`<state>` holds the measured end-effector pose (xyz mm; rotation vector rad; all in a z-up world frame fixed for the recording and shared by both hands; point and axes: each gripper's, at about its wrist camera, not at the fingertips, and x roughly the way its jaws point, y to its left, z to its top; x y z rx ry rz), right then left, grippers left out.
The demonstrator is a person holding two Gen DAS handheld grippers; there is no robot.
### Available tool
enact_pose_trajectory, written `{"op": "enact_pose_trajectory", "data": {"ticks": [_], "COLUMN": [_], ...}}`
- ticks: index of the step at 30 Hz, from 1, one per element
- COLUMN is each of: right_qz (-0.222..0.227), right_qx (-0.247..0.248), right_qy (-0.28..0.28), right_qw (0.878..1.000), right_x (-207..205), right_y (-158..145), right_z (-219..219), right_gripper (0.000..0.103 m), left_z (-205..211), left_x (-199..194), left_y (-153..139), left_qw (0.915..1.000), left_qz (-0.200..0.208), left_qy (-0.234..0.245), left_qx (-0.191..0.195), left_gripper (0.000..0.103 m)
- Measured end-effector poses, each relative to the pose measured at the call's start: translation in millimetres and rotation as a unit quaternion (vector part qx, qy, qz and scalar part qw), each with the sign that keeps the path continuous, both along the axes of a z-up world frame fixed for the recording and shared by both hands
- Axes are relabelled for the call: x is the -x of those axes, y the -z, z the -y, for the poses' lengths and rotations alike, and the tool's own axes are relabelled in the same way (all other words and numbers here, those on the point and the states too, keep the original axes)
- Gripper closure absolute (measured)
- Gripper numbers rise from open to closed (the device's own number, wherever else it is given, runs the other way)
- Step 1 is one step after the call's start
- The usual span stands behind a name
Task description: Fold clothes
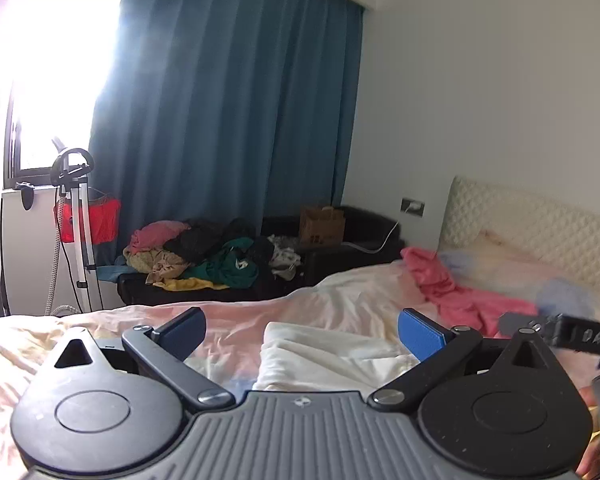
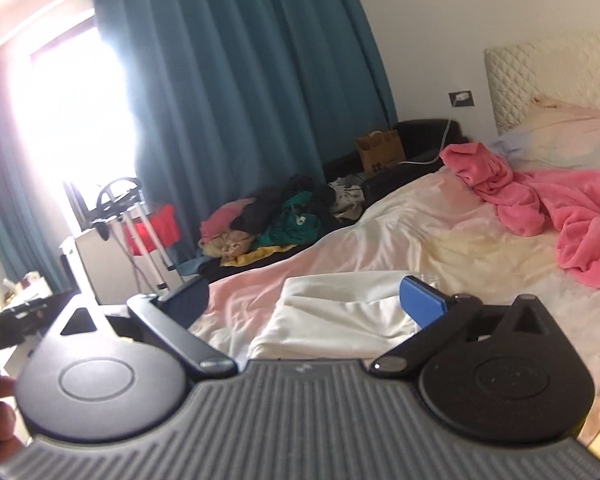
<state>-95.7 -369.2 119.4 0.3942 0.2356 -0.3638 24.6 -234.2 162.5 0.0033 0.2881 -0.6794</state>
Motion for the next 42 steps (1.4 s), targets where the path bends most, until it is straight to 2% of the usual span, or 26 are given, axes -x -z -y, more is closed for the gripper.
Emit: {"op": "enact_pose_trajectory", "data": {"ticks": [5, 7, 11, 16, 19, 23, 26, 33, 42], "right_qz": [0.012, 0.017, 0.024, 0.028, 0.024, 0.014, -0.004, -0.027, -0.037], "right_qx": [0.027, 0.036, 0.026, 0.047, 0.049, 0.068, 0.085, 0.088, 0.106], "right_qy": [-0.004, -0.006, -0.008, 0.002, 0.006, 0.003, 0.001, 0.002, 0.021], "right_qw": [1.000, 0.999, 0.999, 0.998, 0.998, 0.998, 0.996, 0.996, 0.993], "right_x": [32, 44, 64, 77, 80, 80, 74, 65, 61], "right_y": [0, 1, 9, 19, 25, 36, 47, 66, 69], "right_z": [-37, -51, -71, -94, -100, -111, -119, -127, -129], "right_gripper": [0.000, 0.000, 0.000, 0.000, 0.000, 0.000, 0.000, 0.000, 0.000], "left_z": [-24, -33, -45, -58, -63, -73, -78, -76, -68], "left_x": [55, 70, 91, 113, 116, 112, 109, 90, 72], "left_y": [-6, -5, 3, 17, 27, 39, 47, 69, 87], "left_qw": [0.9996, 0.9997, 0.9997, 0.9990, 0.9989, 0.9996, 0.9988, 0.9979, 0.9973], "left_qz": [0.025, 0.022, 0.016, 0.033, 0.032, 0.008, 0.013, 0.002, -0.013], "left_qy": [-0.012, -0.010, -0.006, -0.019, -0.021, -0.021, -0.038, -0.048, -0.050], "left_qx": [-0.005, -0.006, -0.015, -0.023, -0.027, -0.019, -0.028, -0.045, -0.051], "left_gripper": [0.000, 0.000, 0.000, 0.000, 0.000, 0.000, 0.000, 0.000, 0.000]}}
